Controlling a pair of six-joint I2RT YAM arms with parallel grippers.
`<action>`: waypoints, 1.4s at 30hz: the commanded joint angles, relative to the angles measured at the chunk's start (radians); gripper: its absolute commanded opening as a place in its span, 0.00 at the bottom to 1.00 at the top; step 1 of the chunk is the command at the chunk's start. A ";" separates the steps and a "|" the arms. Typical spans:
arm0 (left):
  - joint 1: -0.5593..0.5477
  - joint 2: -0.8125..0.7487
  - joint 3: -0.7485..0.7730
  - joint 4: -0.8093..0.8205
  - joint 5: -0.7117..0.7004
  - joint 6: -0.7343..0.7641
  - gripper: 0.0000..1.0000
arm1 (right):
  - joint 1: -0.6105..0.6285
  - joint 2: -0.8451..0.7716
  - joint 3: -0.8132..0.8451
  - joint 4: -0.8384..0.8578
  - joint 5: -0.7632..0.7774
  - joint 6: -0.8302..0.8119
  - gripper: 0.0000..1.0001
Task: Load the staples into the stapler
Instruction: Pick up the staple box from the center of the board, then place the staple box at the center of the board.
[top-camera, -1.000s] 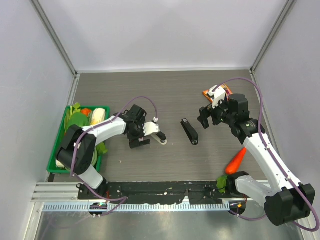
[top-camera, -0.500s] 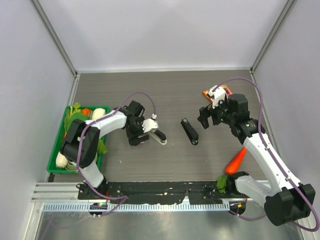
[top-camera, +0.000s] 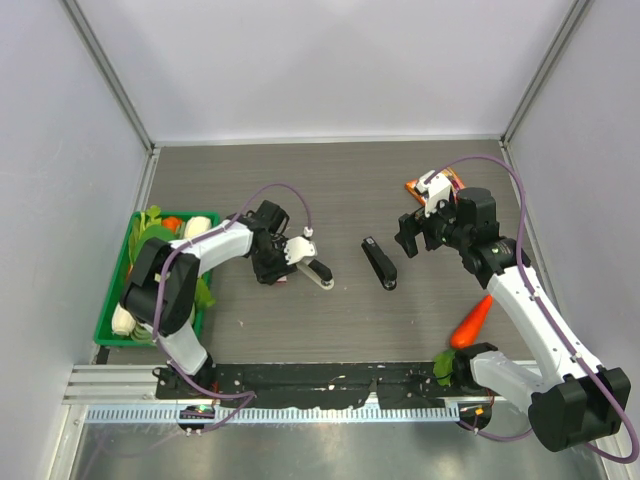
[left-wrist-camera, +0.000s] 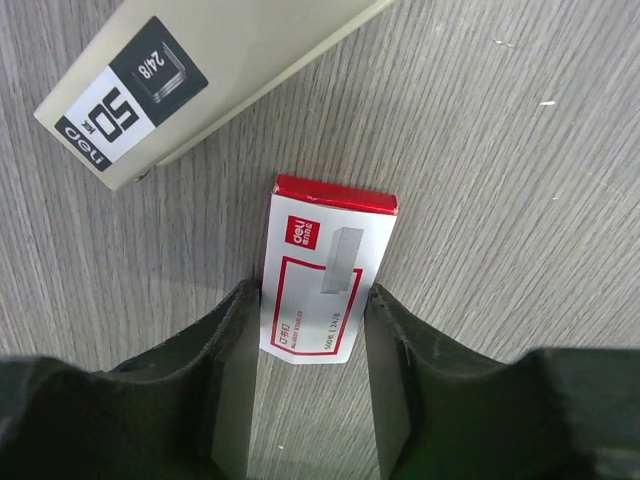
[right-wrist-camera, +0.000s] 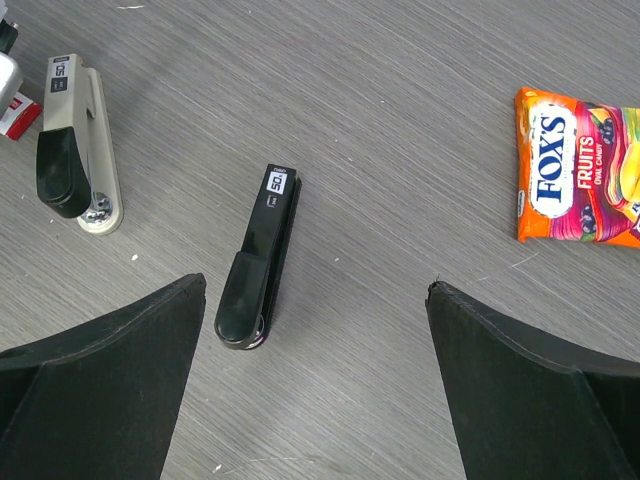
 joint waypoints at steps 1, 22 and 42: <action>0.006 -0.049 -0.008 -0.001 0.053 -0.025 0.40 | -0.002 -0.019 0.000 0.048 -0.016 0.002 0.97; -0.044 -0.267 0.050 -0.135 0.143 -0.111 0.37 | -0.002 -0.038 0.000 0.037 -0.096 0.007 0.97; -0.233 -0.280 0.352 -0.284 0.211 -0.271 0.35 | 0.259 0.014 0.090 -0.018 -0.317 -0.088 0.97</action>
